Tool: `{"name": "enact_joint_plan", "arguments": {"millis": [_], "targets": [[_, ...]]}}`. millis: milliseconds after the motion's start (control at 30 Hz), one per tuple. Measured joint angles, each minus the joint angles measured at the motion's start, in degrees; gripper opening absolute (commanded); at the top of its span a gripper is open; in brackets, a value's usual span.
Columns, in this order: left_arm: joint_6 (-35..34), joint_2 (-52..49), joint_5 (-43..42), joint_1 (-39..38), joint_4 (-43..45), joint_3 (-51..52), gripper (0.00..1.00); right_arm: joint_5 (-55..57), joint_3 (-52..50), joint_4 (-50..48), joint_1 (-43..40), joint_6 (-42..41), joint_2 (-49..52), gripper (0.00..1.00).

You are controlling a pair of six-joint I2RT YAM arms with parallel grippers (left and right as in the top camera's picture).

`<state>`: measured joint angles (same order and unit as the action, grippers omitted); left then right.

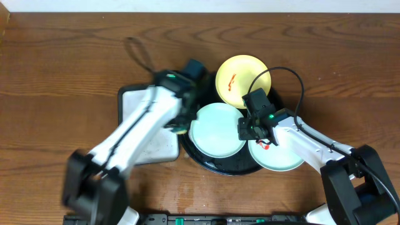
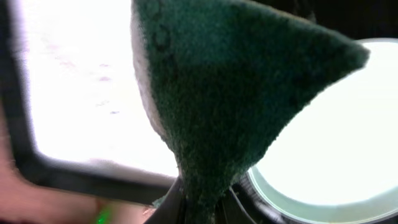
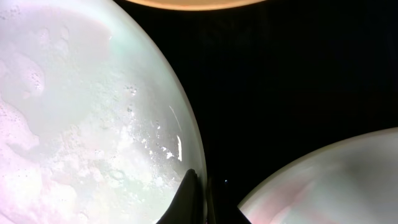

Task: Clean dirty plates on tray and stack at the side

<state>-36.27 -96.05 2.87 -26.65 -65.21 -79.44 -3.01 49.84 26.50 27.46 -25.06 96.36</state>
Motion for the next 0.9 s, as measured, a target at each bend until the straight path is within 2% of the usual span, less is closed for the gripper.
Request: {"name": "enact_joint_plan", "arguments": {"millis": [233, 400, 467, 533, 600, 767, 900], "targets": [[4.7, 7.2, -0.2, 12.6, -1.0, 2.0, 0.07, -0.2, 0.0, -0.4, 0.0, 1.7, 0.0, 0.01], [6.6, 7.2, -0.2, 18.0, 6.6, 12.1, 0.08, -0.2, 0.5, 0.3, 0.0, 4.2, 0.0, 0.01], [6.8, 7.0, -0.8, 18.8, 8.6, 15.6, 0.17, 0.0, 1.9, 2.8, 0.0, 5.6, 0.2, 0.01], [7.3, 6.9, -1.7, 19.4, 9.8, 17.8, 0.35, 0.2, 4.9, 7.2, -0.1, 7.5, 0.6, 0.01], [8.0, 6.9, -2.7, 19.7, 9.8, 18.3, 0.47, 0.6, 8.5, 11.2, -0.2, 9.2, 0.8, 0.01], [9.5, 7.9, -5.9, 20.3, 10.1, 18.2, 0.64, 2.1, 18.7, 18.8, -0.2, 12.9, 0.8, 0.01], [10.5, 13.9, -7.5, 20.3, 9.8, 17.4, 0.70, 3.3, 23.6, 19.9, -0.2, 14.3, 0.8, 0.01]]}}
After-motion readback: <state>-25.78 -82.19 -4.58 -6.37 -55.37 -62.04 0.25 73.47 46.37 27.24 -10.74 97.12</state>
